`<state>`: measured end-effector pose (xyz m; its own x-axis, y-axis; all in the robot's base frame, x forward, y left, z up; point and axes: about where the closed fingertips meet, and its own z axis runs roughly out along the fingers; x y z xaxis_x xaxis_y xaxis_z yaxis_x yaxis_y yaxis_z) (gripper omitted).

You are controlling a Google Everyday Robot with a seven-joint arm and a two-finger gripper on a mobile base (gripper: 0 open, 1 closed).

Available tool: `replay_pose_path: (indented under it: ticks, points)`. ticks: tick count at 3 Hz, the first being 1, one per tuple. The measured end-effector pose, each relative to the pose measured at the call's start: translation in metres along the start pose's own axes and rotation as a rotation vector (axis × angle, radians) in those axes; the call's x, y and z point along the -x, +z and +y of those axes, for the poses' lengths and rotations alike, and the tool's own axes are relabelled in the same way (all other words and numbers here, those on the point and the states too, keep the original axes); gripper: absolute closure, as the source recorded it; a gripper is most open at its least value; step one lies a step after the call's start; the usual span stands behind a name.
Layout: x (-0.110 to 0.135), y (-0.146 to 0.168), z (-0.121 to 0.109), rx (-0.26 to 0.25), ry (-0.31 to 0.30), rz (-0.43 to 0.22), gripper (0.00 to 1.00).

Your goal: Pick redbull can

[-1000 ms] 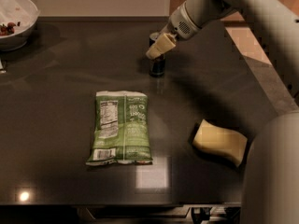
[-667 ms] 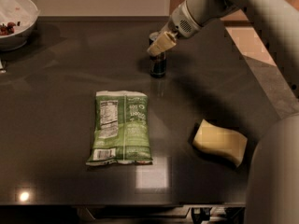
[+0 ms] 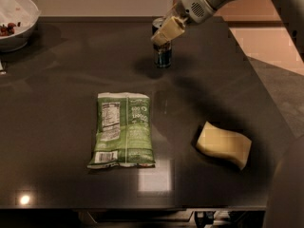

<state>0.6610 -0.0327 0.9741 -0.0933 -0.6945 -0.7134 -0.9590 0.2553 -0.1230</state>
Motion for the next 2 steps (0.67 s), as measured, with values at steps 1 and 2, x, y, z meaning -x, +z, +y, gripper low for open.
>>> replay_pose_path:
  ticks: [1, 2]
  points:
    - [0.0299, -0.0464, 0.0097, 0.011, -0.068, -0.014, 1.0]
    - [0.0299, -0.0463, 0.0097, 0.011, -0.068, -0.014, 1.0]
